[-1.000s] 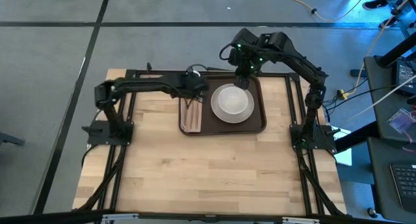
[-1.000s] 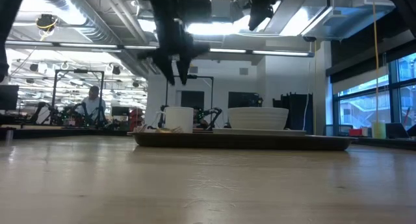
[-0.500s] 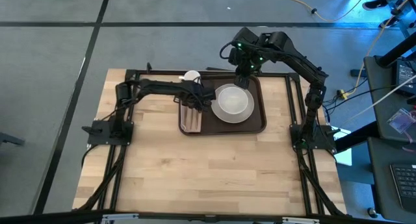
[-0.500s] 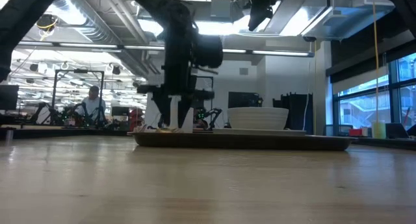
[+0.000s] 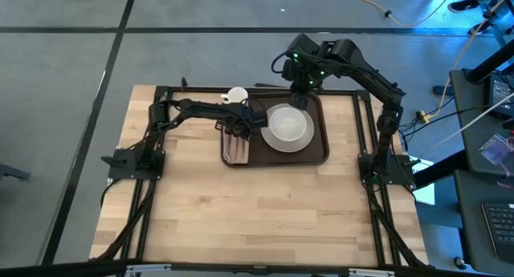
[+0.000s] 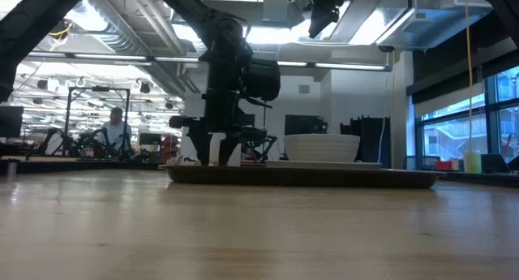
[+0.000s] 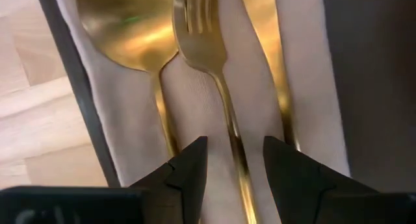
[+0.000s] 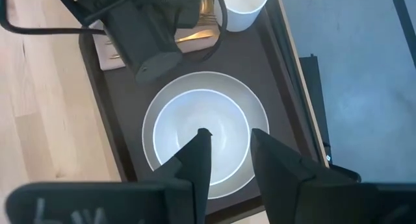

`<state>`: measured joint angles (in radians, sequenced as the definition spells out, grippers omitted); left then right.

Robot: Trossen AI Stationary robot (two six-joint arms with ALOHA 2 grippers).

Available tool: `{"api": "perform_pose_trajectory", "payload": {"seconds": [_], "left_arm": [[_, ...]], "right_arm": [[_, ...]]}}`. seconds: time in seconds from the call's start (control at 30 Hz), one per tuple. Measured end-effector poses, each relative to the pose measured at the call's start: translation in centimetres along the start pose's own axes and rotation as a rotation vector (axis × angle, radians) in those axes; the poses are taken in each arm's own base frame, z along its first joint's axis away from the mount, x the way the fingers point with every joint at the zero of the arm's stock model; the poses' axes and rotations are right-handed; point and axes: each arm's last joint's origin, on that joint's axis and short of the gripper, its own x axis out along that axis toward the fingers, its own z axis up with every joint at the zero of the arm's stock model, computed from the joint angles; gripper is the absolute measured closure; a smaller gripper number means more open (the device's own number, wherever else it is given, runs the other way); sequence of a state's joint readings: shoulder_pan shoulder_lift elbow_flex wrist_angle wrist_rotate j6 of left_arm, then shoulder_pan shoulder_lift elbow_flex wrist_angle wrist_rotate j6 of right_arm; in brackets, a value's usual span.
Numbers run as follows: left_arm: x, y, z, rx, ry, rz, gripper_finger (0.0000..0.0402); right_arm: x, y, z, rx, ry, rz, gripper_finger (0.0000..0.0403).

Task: Set up tray
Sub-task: Put the gold fork on the light brown napkin to the right of the gold spoon

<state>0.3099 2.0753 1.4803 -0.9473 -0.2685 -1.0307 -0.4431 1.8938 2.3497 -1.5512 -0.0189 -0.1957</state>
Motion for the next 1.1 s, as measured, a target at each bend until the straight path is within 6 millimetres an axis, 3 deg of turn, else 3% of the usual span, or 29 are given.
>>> {"api": "perform_pose_trajectory", "payload": {"seconds": [0.23, 0.73, 1.1], "left_arm": [[0.22, -0.01, 0.03, -0.004, -0.021, 0.018, 0.0269], [0.2, 0.05, 0.1, 0.012, -0.02, 0.019, 0.0378], [-0.23, 0.01, 0.12, 0.009, 0.009, -0.018, 0.0383]], "right_arm": [[0.0, -0.03, 0.16, -0.013, -0.017, -0.003, 0.0292], [0.0, -0.03, 0.15, -0.019, -0.016, -0.003, 0.0292], [0.0, -0.03, 0.15, -0.019, -0.015, -0.002, 0.0292]]}}
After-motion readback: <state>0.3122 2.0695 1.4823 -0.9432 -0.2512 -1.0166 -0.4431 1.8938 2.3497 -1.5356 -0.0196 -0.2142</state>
